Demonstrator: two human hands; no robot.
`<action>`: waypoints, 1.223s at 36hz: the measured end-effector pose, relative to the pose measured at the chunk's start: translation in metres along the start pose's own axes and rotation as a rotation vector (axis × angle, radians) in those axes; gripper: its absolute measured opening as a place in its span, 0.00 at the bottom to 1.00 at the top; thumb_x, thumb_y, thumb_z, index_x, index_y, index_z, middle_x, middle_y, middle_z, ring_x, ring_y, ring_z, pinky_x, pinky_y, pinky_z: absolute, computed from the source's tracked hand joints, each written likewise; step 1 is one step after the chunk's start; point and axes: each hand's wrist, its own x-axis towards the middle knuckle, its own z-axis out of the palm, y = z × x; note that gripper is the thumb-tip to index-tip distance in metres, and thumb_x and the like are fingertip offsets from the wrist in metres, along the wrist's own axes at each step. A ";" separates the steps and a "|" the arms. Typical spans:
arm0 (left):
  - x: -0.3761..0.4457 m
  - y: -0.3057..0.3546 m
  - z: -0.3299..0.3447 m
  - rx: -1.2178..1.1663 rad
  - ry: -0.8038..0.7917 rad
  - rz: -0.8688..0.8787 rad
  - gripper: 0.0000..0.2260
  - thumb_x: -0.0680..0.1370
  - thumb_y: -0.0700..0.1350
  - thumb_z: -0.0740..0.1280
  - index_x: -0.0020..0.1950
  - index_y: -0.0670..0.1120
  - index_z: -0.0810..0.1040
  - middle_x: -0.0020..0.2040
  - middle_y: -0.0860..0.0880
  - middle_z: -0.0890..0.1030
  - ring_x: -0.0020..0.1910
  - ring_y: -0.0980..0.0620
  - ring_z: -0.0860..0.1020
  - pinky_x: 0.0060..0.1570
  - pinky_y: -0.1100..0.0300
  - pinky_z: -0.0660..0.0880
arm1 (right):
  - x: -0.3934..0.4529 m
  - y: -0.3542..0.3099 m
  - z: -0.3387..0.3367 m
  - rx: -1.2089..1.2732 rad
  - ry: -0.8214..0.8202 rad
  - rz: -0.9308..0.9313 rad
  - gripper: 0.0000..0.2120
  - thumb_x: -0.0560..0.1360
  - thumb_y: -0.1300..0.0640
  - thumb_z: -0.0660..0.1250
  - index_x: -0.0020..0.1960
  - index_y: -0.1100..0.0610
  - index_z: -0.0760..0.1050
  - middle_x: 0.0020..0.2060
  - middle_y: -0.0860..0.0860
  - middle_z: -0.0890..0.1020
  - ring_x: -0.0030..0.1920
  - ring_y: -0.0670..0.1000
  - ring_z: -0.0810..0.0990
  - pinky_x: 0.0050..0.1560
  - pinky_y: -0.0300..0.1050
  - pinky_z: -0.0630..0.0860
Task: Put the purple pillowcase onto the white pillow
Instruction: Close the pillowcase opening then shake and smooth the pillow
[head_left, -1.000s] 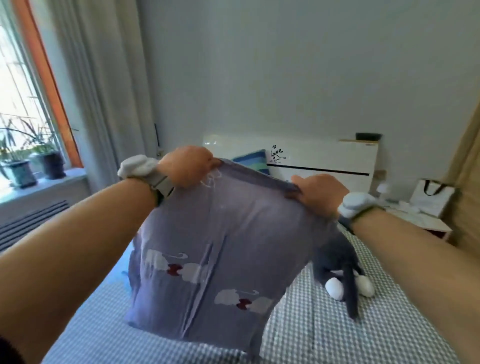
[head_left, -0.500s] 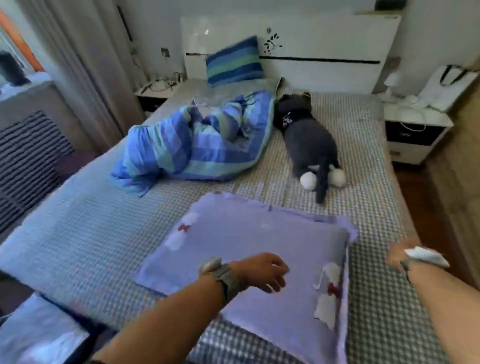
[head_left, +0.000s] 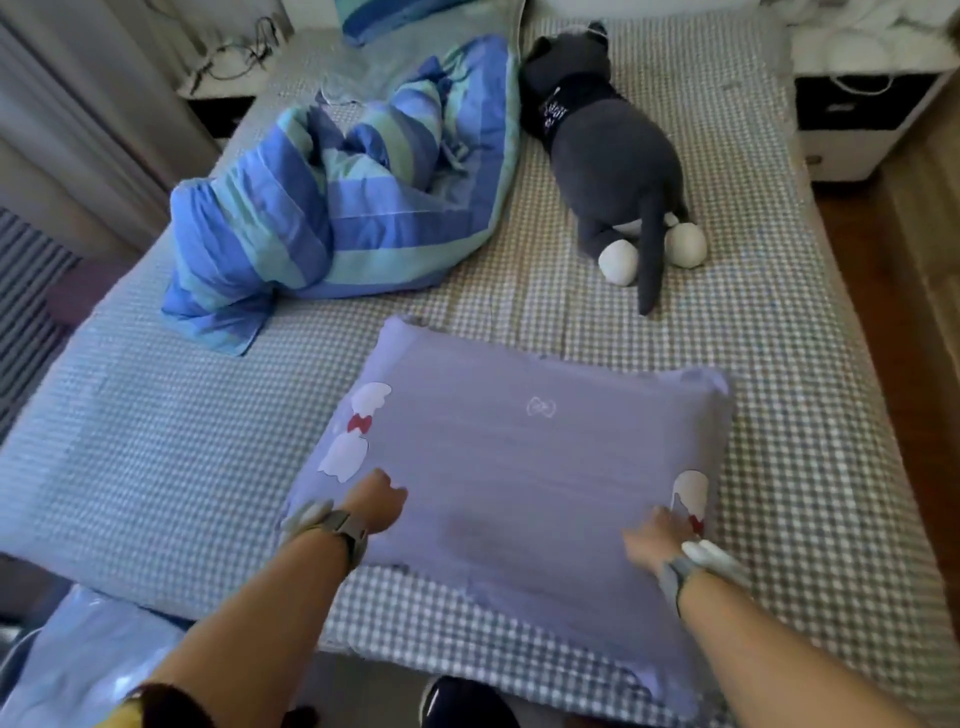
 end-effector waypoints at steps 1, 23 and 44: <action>0.022 -0.010 -0.015 -0.119 0.054 -0.038 0.18 0.83 0.46 0.59 0.68 0.37 0.71 0.65 0.37 0.75 0.46 0.47 0.76 0.51 0.54 0.73 | 0.008 -0.018 0.004 -0.016 0.049 0.002 0.24 0.75 0.50 0.64 0.67 0.60 0.71 0.64 0.60 0.74 0.65 0.61 0.72 0.64 0.53 0.70; 0.249 -0.126 -0.084 -0.700 -0.469 0.109 0.32 0.69 0.70 0.70 0.56 0.43 0.83 0.51 0.41 0.86 0.52 0.42 0.84 0.60 0.43 0.78 | 0.080 -0.135 0.056 -0.085 0.270 0.303 0.28 0.79 0.46 0.58 0.73 0.62 0.64 0.73 0.61 0.64 0.74 0.63 0.61 0.73 0.54 0.54; 0.016 -0.015 -0.212 -0.041 0.632 0.383 0.05 0.77 0.49 0.64 0.47 0.49 0.77 0.39 0.50 0.77 0.44 0.44 0.81 0.40 0.56 0.73 | -0.097 -0.246 -0.109 0.171 0.245 -0.554 0.23 0.80 0.47 0.63 0.71 0.56 0.70 0.69 0.57 0.73 0.68 0.58 0.72 0.64 0.46 0.65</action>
